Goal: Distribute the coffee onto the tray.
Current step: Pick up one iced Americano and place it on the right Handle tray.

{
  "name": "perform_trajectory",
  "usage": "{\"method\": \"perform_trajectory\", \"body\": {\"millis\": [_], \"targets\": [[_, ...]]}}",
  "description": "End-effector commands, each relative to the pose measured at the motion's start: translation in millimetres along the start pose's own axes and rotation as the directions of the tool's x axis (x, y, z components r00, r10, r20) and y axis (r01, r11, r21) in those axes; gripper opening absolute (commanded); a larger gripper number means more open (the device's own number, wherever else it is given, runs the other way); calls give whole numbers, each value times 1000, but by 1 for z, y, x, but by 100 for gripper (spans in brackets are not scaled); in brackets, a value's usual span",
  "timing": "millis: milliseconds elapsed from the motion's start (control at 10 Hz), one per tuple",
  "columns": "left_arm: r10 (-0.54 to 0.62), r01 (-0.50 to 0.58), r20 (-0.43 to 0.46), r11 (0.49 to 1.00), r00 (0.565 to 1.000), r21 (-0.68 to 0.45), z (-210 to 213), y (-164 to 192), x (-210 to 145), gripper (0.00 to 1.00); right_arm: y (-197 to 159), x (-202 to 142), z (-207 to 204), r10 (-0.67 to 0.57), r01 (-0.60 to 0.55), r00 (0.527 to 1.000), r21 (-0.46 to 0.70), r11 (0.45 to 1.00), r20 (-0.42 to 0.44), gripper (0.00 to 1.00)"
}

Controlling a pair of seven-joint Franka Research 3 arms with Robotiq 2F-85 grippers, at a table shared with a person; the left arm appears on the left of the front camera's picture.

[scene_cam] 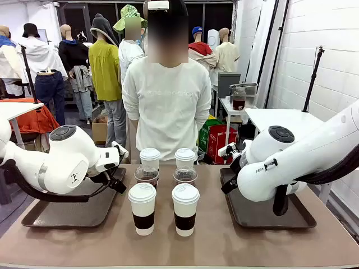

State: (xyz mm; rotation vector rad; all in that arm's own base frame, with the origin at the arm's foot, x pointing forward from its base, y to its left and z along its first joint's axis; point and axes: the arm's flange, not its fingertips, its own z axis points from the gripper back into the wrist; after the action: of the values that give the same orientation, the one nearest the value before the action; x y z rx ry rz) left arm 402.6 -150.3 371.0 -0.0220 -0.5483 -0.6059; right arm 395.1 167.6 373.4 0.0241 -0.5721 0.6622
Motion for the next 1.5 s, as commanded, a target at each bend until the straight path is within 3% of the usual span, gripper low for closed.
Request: {"method": "perform_trajectory", "body": {"millis": [0,1400], "targets": [[0,0,1,1000,1000,0,0,0,0,100,0,0,0,0,0,1000,0,1000,0,100],[0,0,1,1000,1000,0,0,0,0,100,0,0,0,0,0,1000,0,1000,0,100]]}}
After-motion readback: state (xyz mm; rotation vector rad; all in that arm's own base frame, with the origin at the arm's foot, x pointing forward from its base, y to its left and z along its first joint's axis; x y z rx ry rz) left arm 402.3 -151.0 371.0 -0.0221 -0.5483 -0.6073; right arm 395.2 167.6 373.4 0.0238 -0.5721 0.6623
